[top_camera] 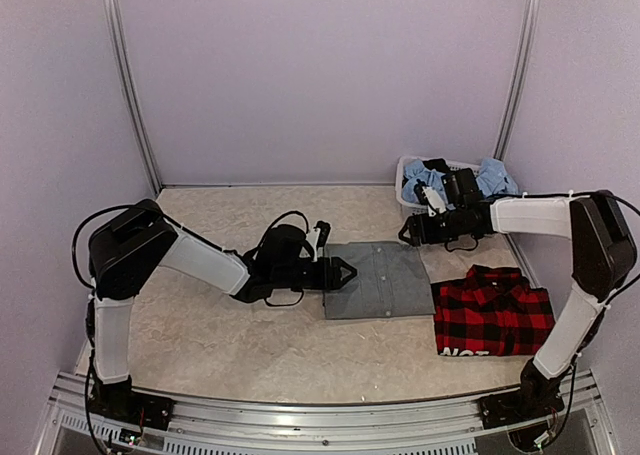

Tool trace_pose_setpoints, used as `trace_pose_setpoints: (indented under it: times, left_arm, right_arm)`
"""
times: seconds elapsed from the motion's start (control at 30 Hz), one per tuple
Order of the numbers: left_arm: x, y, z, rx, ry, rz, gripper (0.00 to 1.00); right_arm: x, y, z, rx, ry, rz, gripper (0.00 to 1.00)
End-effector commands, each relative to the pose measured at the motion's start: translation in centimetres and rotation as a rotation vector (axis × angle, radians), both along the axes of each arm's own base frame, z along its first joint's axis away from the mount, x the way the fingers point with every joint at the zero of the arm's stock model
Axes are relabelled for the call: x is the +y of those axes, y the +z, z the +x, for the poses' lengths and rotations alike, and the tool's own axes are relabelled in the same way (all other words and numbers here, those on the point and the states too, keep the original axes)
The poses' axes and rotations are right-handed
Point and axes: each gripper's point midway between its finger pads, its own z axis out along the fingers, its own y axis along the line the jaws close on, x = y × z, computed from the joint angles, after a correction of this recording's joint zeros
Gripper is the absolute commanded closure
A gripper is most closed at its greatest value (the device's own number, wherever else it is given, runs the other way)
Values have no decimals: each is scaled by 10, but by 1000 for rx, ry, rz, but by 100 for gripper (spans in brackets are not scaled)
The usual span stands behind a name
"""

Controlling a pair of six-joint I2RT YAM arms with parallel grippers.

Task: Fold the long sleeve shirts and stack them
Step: Smooth out the square-folded shirt at the center of the board, then move the square-folded shirt to the center of the board.

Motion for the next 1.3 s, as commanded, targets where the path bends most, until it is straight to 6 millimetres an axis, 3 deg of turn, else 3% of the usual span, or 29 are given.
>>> trace_pose_setpoints:
  times: [0.0, 0.27, 0.53, 0.83, 0.97, 1.27]
  left_arm:
    - [10, 25, 1, -52, 23, 3, 33]
    - [23, 30, 1, -38, 66, 32, 33]
    - [41, 16, 6, 59, 110, 54, 33]
    - [54, 9, 13, 96, 105, 73, 32]
    - [68, 14, 19, 86, 128, 86, 32]
    - [124, 40, 36, 20, 194, 161, 28]
  right_arm:
    - [-16, -22, -17, 67, -33, -81, 27]
    - [-15, -45, -28, 130, -29, -48, 24]
    - [-12, -62, -35, 184, -11, -11, 24]
    - [-10, -65, -39, 196, -4, 2, 25]
    - [-4, -76, -38, 227, 34, -1, 28]
    - [46, -82, -37, 208, 272, 46, 30]
